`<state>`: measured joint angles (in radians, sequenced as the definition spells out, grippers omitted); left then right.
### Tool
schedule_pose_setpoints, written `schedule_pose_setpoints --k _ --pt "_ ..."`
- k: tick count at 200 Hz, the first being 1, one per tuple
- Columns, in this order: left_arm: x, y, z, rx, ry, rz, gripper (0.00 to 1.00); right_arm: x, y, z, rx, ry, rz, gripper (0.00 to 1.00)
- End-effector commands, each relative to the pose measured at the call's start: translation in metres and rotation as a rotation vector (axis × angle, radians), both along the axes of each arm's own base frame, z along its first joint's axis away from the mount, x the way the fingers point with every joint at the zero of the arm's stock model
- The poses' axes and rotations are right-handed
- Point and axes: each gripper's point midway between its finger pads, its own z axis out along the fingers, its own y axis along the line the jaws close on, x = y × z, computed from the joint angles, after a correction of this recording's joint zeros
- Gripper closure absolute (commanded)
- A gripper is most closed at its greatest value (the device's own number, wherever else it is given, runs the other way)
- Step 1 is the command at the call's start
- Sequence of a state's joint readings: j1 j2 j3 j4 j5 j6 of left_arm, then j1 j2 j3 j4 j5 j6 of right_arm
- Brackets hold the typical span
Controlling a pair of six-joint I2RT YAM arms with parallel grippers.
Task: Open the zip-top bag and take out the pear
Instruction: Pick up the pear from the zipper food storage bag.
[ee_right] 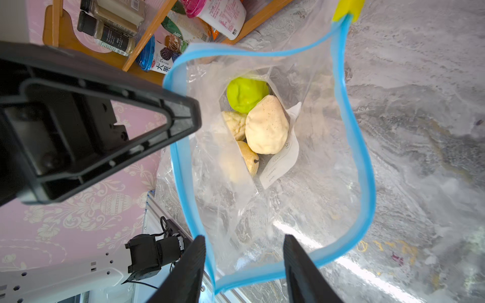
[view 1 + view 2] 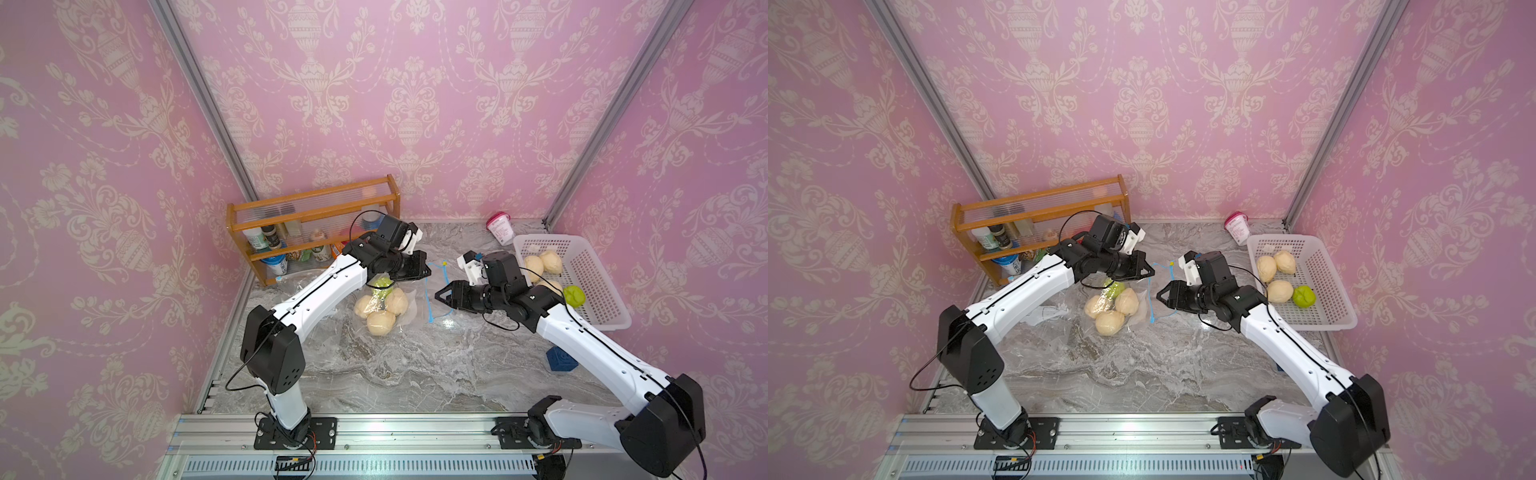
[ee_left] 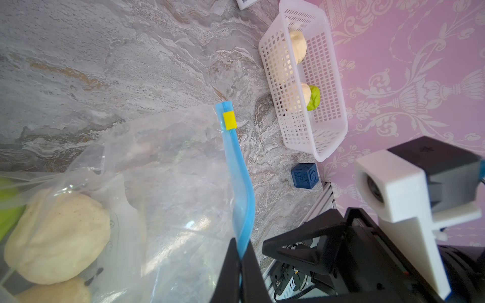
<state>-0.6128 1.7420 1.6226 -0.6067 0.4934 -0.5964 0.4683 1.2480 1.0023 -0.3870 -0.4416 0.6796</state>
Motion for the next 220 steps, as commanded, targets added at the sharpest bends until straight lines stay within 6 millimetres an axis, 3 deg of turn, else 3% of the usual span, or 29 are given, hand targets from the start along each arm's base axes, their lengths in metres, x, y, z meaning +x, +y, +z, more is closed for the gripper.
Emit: schedule_pose_setpoints --k 1,18,48,67,85,125,168,182,220 --pt "-0.002 -0.009 0.009 -0.034 0.007 -0.025 1.00 0.006 0.020 0.020 0.108 -0.056 0.041 0.51" --pt "-0.001 -0.011 0.009 -0.036 0.009 -0.027 0.93 0.009 0.024 0.023 0.129 -0.065 0.044 0.51" --pt "0.002 -0.007 0.014 -0.008 -0.014 -0.026 0.63 0.013 0.031 0.014 0.137 -0.041 0.048 0.51" --pt "0.002 0.001 0.020 0.023 -0.037 -0.025 0.53 0.015 0.034 0.005 0.124 -0.019 0.048 0.51" --pt "0.002 0.016 0.020 0.048 -0.033 0.000 0.50 0.017 0.032 -0.004 0.094 0.000 0.034 0.52" --pt "0.004 0.077 -0.001 0.135 0.025 0.129 0.50 0.020 0.017 -0.023 -0.018 0.029 -0.017 0.58" --pt "-0.003 0.145 -0.042 0.303 0.115 0.268 0.48 0.019 0.004 -0.031 -0.097 0.030 -0.051 0.85" --pt "-0.005 0.153 -0.055 0.331 0.142 0.265 0.45 0.018 0.000 -0.031 -0.119 0.030 -0.055 1.00" --pt "-0.005 0.153 -0.083 0.326 0.207 0.229 0.40 0.015 -0.006 -0.032 -0.155 0.033 -0.062 1.00"
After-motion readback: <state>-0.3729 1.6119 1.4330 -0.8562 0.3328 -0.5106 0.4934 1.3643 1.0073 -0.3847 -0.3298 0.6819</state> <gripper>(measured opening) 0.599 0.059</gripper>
